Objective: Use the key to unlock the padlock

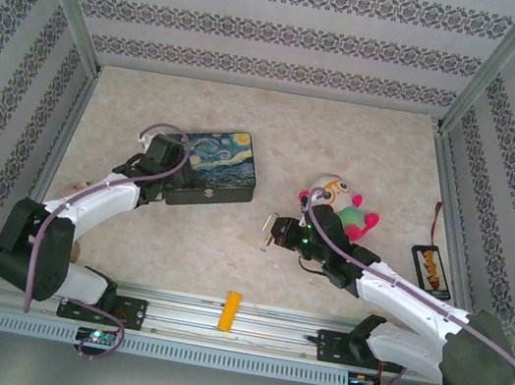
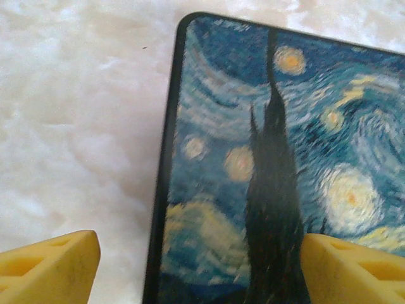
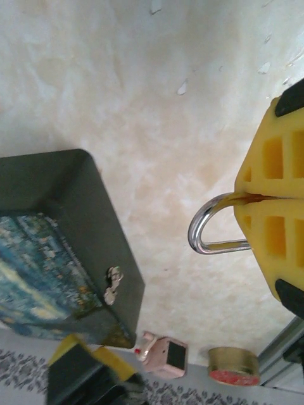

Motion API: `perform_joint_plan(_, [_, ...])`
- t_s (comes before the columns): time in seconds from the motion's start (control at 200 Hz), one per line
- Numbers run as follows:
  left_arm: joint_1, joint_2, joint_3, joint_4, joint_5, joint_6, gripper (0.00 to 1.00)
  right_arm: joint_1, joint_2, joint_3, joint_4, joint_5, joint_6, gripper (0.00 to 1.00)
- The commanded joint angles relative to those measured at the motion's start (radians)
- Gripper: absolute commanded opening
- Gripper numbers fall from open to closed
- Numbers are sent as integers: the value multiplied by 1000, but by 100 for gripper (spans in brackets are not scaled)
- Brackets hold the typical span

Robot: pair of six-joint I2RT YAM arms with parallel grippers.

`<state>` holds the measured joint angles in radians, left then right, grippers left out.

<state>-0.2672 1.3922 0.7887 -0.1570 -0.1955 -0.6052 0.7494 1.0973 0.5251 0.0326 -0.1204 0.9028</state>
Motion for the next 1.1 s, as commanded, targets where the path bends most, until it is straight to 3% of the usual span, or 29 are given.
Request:
perform_joint_plan(0.0, [31,56,40,80,124,9,78,-5,6,34,-27,-51,-43,0])
perform_joint_plan(0.095, [33,104,70,106,178,3,74,-7,30,50,-16,-73,-51,0])
perform_joint_plan(0.46, [34,230,184,124,242,-1,75,-8,220,161,62,-267,-107,0])
perform_joint_plan(0.74, [49,209,197,107,215,24,82,-13,450,264,132,-446,-138,0])
perform_joint_plan(1.094, [57,93,168,85,242,19,93,-102,576,260,1,-468,-201,0])
